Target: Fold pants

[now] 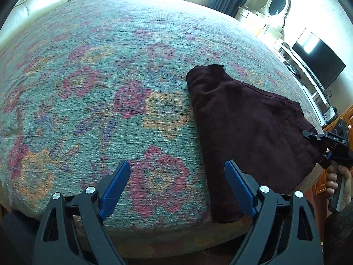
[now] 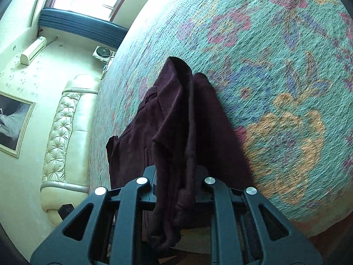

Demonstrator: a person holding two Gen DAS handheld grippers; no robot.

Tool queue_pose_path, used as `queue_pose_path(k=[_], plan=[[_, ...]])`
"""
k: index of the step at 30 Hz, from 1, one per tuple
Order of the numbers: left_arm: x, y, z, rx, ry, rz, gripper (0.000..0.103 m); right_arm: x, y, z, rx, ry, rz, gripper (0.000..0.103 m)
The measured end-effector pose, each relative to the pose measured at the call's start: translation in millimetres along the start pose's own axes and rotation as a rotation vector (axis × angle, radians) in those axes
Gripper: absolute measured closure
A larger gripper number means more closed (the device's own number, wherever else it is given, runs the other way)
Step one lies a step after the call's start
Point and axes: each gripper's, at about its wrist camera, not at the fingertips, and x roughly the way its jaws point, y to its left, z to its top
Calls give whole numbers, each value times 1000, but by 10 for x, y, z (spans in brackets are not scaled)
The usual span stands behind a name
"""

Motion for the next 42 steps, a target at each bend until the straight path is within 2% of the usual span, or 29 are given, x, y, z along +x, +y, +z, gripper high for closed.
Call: queue_pose_path(k=[6,16,22,24,25,26,29,31,35,38,41,42], plan=[[17,3,-2,-5,1,2,17,-47,1,32,-1,-4,5,87],[43,-4,-15,-10,13,-1,17,-146,-245,104,39,0,16,84],[65,12,-5,-27,25,-27,17,-467,-501,199,97,-62,-27,83],[74,42,-2,-48,36,-58,17,-659,-528,247,93,-112,-99,59],[81,59,-1,-63,44,-84,17,-753,-535,265,89,-138,-112,52],[96,76,-2,-80,55,-114,17,-852,-544,281,91,-166,-81,41],[178,108,-27,-136,99,-202,17,-923,-563,274,100,-143,19,29],[218,87,-51,-157,117,-248,17,-824,-586,219,78,-88,21,28],[253,-32,-59,-130,127,-317,17,-556,-613,67,59,30,28,28],[335,-132,-59,-126,152,-392,17,-434,-659,7,80,71,105,25],[438,-202,-47,-147,158,-433,16,-384,-606,-45,41,62,91,23],[458,-210,-35,-158,153,-448,17,-367,-574,-60,18,63,72,28]])
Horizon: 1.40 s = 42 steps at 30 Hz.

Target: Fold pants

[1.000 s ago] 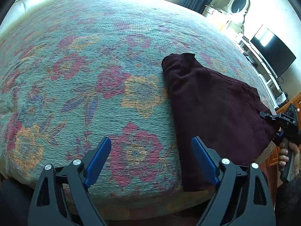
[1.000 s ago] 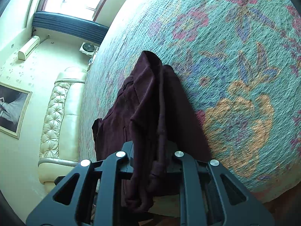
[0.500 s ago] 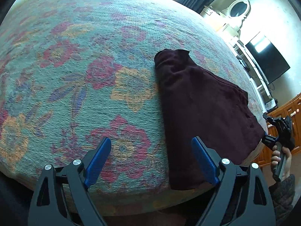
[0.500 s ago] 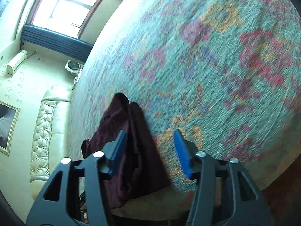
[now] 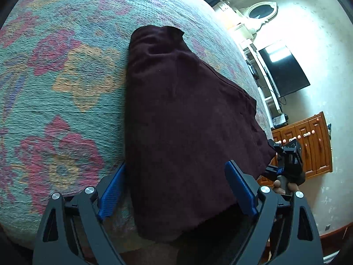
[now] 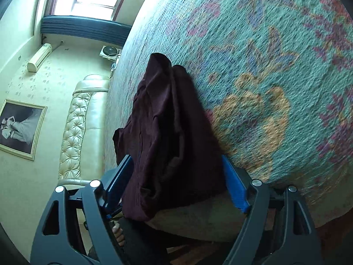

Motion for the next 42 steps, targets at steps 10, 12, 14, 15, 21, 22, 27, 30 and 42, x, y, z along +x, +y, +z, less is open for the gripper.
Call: queue_pose_path(k=[10,12,14,15,21,22,27,30,42], plan=[[53,-22,74,-48,31,52,86,98,66,-181,-10,-66,-25,63],[14,-92,64,-25,18,90,90,133,148,-220,-10,-82,-25,64],[-7,-160,75,-13,7,127,92,143,171,-242,-11,-92,-26,65],[-26,-193,84,-8,1,144,93,148,192,-254,-16,-96,-28,65],[-167,-264,132,24,-22,177,95,267,400,-298,-31,-102,-9,65],[-188,-238,134,17,-25,172,95,285,421,-301,-34,-100,-4,65],[-301,-96,155,5,-48,194,95,475,654,-362,-62,-73,10,65],[-379,-33,178,-16,-66,204,95,625,775,-413,-79,-46,19,65],[-1001,483,153,-89,-141,301,95,1486,1507,-653,-226,130,26,64]])
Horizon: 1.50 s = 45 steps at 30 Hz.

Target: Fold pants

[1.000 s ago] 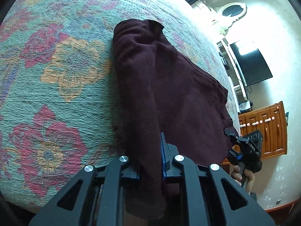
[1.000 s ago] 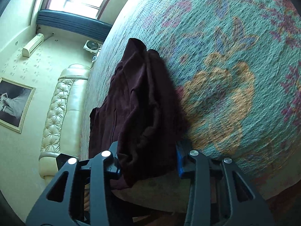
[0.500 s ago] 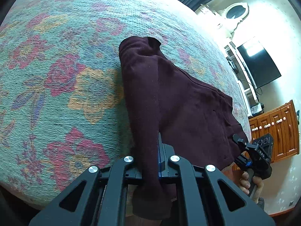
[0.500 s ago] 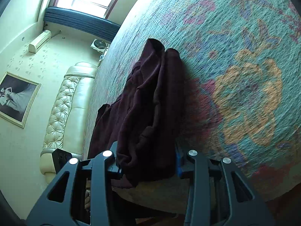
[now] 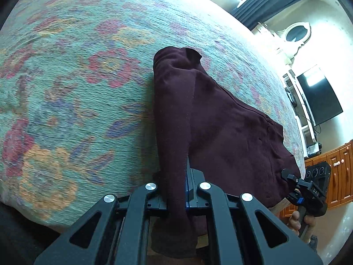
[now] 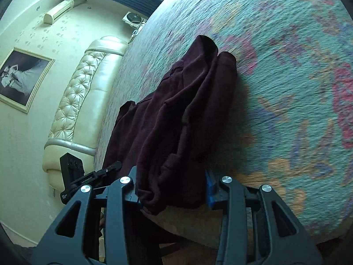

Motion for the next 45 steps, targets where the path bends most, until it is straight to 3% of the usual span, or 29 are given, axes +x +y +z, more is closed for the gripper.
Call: queue_pose_path(k=[5,11,19,23,25,26,27,33,36,41,45], plan=[[-38,230,-13,-47,3,-9,95,168,121,22,-33,31,-11,63],[6,232,-25,-49,7,-6,95,100,-174,-2,31,44,27,64],[28,278,-14,-39,5,-50,91,40,-207,-13,33,42,26,61],[-64,357,-68,0,-21,-79,71,-25,-256,-7,34,45,32,55],[-152,372,-100,28,-36,-102,50,-87,-286,5,36,55,37,53],[-199,378,-111,38,-45,-100,32,-130,-304,10,33,57,37,51],[-268,396,-118,48,-66,-98,26,-178,-323,19,31,59,35,51],[-400,572,64,95,-101,-39,23,-522,-416,219,20,-10,-3,40],[-300,727,246,36,-94,-76,23,-581,-434,452,41,-33,4,38],[-44,899,562,-3,-68,-117,23,-313,-311,822,22,-19,3,34],[107,931,834,-33,-50,-190,19,47,-333,1005,42,16,-68,34]])
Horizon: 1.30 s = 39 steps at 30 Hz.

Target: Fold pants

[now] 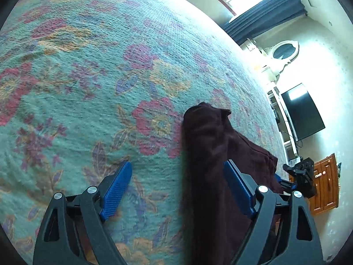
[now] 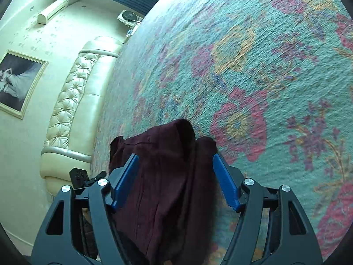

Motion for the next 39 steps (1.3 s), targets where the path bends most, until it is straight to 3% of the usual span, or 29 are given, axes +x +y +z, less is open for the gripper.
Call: queue_pose_path(k=[9,13,14,15,16,18,21,26,30,35,39], plan=[[430,-158,329,11,71,-102,18,196,-11,-45,10,17,50,26],[531,-214,386,9,79,-119,19,291,82,-82,-36,67,44,35],[571,-257,402,22,78,-105,24,329,95,-94,-35,72,38,46],[598,-291,399,36,81,-85,57,365,89,-101,-26,77,42,58],[661,-309,404,39,103,-38,65,389,75,-111,-14,77,56,62],[704,-273,420,-4,102,-45,77,364,42,-125,11,62,84,74],[628,-257,442,-19,85,-58,84,282,93,-128,5,32,104,78],[419,-377,568,11,25,-64,85,257,366,-10,-42,-5,126,79],[345,-400,878,26,-21,-42,85,379,559,244,-51,-29,146,79],[438,-350,1353,47,-48,22,85,687,771,639,-62,-38,147,79],[655,-187,1570,35,-20,84,85,1041,704,891,-28,-7,107,80]])
